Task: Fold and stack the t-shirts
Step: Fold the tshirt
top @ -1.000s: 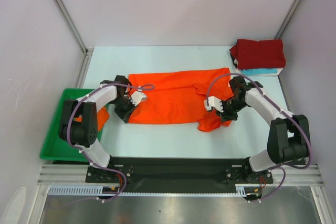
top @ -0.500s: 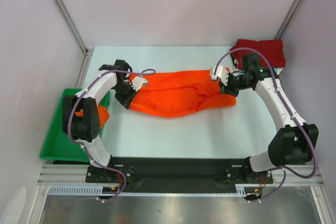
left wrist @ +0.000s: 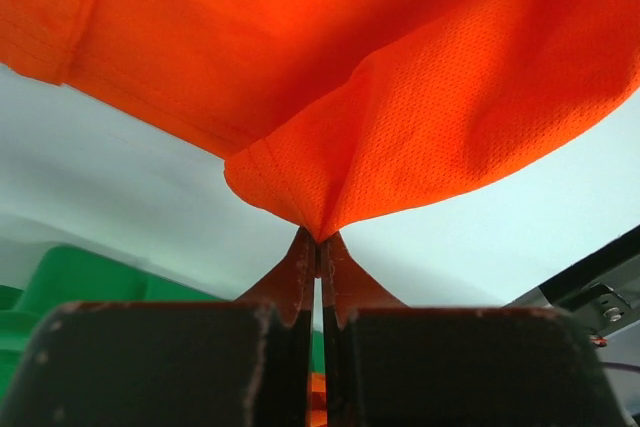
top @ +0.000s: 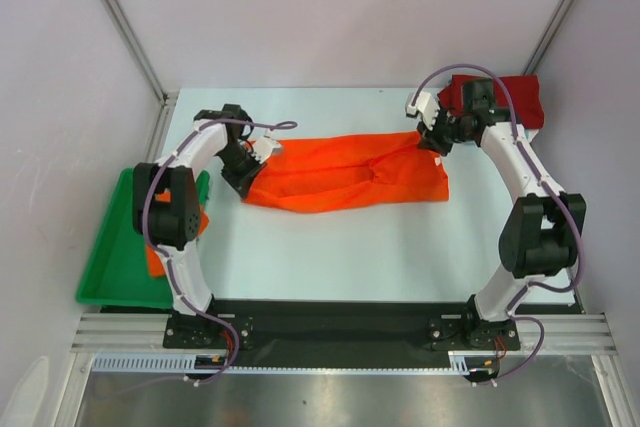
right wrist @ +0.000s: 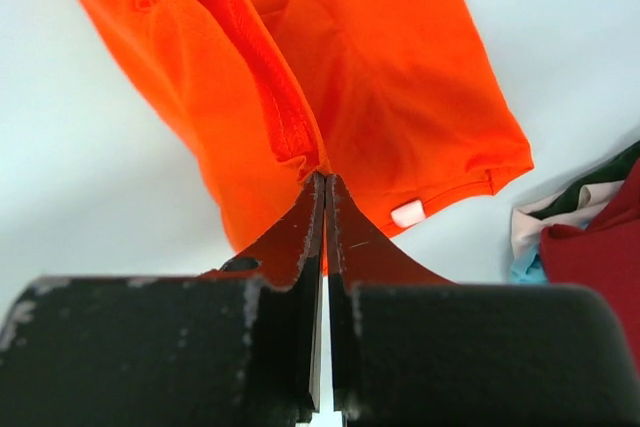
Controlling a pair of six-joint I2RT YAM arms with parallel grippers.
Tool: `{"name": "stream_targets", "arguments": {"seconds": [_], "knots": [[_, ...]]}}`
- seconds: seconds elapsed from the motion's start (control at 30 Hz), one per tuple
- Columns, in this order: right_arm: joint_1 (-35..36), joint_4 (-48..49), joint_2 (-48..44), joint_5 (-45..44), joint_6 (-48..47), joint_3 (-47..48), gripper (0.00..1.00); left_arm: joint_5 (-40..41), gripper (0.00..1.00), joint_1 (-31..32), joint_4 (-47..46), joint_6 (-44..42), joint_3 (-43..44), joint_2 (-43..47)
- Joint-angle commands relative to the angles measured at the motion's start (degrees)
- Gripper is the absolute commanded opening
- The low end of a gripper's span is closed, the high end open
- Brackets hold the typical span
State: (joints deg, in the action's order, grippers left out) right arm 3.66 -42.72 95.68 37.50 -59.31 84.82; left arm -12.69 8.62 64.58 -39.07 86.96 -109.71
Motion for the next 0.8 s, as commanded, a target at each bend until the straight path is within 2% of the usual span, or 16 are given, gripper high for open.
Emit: {"name": "stream_targets", "arguments": {"seconds": [0.0,0.33,0.53,0.57,0.6,0.63,0.67,0.7,0.77], "knots": [[-0.58,2.73,2.57,0.04,1.74,4.04,0.00,-0.94,0.01,-1.24,2.30,-1.71,5.22,-2.52],[-0.41,5.72,9.87,-0.14,4.37,11.15,0.00,-0.32,0.00,-3.17,5.47,-1.19,15.25,-9.55],[0.47,8.52,17.34,-0.58,6.49,17.31,0.00,0.03,0.00,-3.96,7.58,0.92,23.60,-15.44],[0.64,8.79,19.78,-1.02,6.83,18.18,0.00,0.29,0.03,-4.05,7.67,1.45,24.83,-17.19],[0.73,9.32,20.94,-2.85,7.53,19.06,0.00,0.64,0.15,-4.31,7.67,4.06,27.71,-18.33],[1.17,8.10,22.08,-4.17,8.93,22.64,0.06,0.47,0.29,-4.84,8.45,5.39,29.74,-19.22],[1.35,6.00,23.14,-5.49,9.47,25.37,0.14,-2.14,0.67,-4.84,11.33,6.02,32.11,-20.09],[1.00,3.28,23.32,-5.94,10.69,27.75,0.21,-4.43,0.74,-4.93,11.80,7.76,36.14,-19.15],[-1.54,4.39,20.53,-3.58,16.23,28.31,0.38,-6.56,0.76,-4.32,11.01,8.92,34.53,-14.51]]}}
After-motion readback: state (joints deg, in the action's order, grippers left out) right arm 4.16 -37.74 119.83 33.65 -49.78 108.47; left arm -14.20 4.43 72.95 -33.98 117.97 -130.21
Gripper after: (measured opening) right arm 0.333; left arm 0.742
